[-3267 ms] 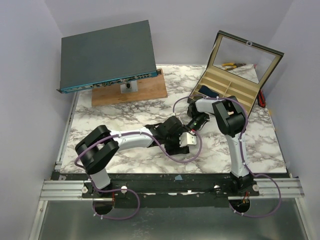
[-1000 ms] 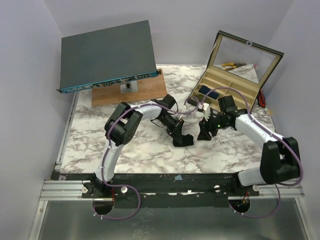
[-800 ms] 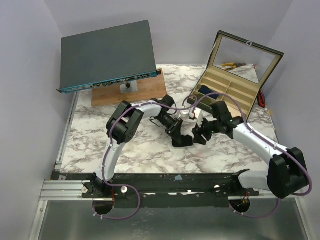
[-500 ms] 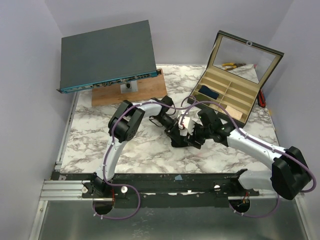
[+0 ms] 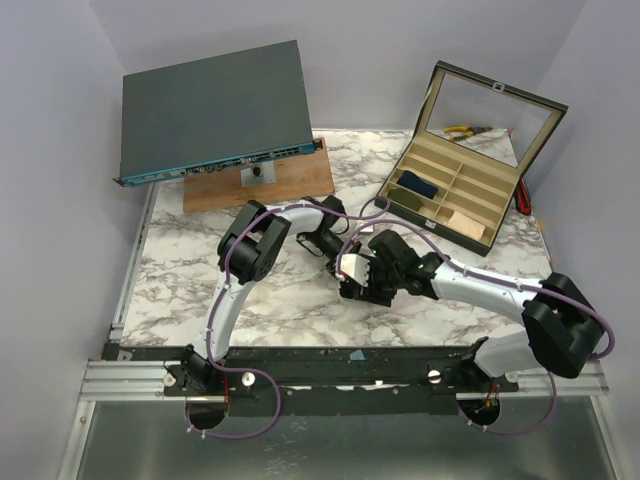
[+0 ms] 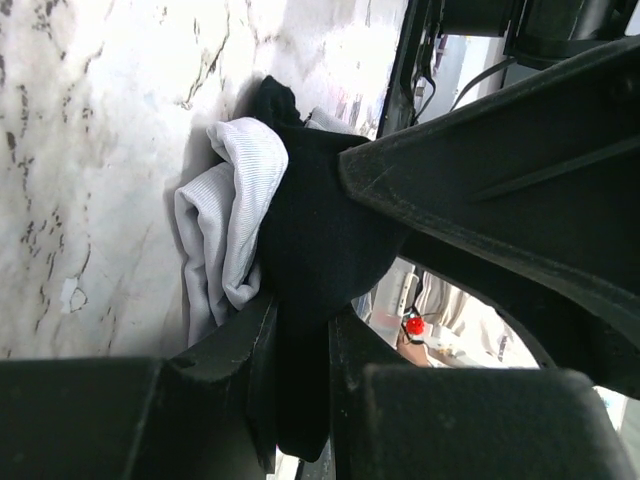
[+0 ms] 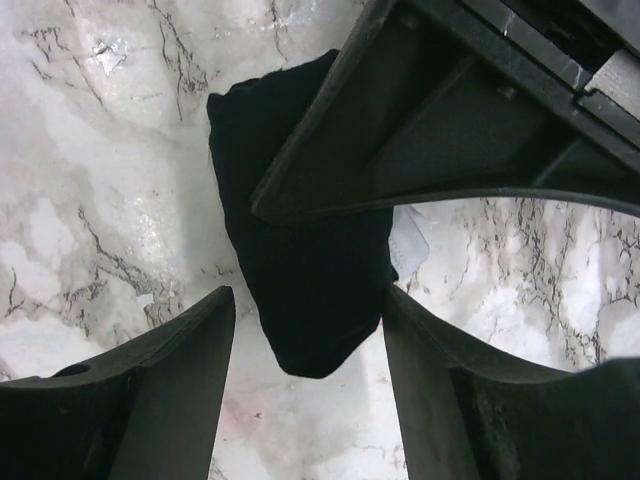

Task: Roll the underwear
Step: Roll the underwear to the center of the board.

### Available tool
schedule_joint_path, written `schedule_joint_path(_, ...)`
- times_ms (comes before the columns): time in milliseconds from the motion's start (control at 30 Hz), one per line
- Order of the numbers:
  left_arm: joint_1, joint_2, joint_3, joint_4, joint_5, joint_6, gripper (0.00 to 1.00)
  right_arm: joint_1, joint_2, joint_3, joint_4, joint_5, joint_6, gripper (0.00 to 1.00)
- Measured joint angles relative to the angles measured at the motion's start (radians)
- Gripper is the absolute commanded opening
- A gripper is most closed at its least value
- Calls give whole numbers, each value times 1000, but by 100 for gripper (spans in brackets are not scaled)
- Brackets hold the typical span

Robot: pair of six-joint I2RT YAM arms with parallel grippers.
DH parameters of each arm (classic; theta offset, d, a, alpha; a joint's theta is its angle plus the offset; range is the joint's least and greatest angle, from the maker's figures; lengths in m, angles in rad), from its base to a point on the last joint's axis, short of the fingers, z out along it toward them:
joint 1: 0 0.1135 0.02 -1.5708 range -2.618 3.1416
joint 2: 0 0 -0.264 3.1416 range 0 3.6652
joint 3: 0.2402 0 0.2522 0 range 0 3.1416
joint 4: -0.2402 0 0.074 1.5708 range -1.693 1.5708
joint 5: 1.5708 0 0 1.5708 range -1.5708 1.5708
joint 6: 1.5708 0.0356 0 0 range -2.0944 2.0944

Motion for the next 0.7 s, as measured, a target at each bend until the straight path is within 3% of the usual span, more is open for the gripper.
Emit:
schedule_joint_path(333, 0, 2, 0, -5, 0, 0, 0, 8, 98, 2, 72, 10, -18, 47)
schedule_joint_path(500, 6, 2, 0, -12, 0, 0, 0, 8, 121, 17, 72, 6, -26, 14)
schedule_joint_path(567, 11, 5, 4, -23, 0, 1, 7, 8, 129, 29, 62, 3, -28, 1)
schedule_joint_path(700, 18, 10, 11, -43, 1, 6, 26, 6, 137, 48, 37, -4, -30, 1)
